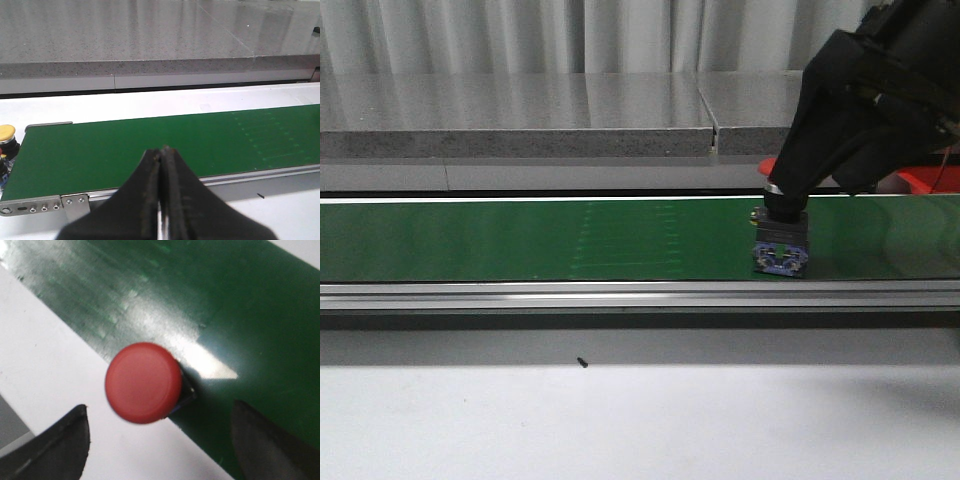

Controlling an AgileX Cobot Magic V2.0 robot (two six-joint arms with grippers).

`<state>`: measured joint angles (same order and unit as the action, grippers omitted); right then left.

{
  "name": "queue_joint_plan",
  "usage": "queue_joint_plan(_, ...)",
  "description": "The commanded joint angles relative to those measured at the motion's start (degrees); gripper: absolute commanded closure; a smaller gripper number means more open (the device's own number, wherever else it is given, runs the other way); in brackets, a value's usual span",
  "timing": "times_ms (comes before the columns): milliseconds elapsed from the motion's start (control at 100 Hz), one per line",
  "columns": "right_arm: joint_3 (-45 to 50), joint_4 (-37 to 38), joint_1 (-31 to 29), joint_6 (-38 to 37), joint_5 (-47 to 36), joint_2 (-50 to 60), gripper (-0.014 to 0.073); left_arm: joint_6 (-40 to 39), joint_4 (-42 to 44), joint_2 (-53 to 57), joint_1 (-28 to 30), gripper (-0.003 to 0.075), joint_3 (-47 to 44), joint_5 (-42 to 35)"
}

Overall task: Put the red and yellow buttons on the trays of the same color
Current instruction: 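Grasp the second red button on the belt with the right gripper, then carry the second red button into the red tray and release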

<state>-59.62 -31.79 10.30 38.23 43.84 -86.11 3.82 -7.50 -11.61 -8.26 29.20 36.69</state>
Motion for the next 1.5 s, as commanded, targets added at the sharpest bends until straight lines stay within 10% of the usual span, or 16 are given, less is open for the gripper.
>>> queue_joint_plan(0,-1.3,-3.1,0.0,1.6,-3.4,0.8,0.0048,-0.4,-0.9,-0.7,-0.5,0.0739,1.5,-4.0)
queue_joint_plan(410,-1.4,-4.7,0.0,2.9,-5.0,1.0,0.0513,-0.4,-0.9,-0.7,-0.5,0.0739,1.5,-4.0)
queue_joint_plan(1490,-12.9,-8.9,-30.1,-2.0,-18.3,0.5,0.0527,-0.4,-0.9,-0.7,-0.5,0.0739,1.5,-4.1)
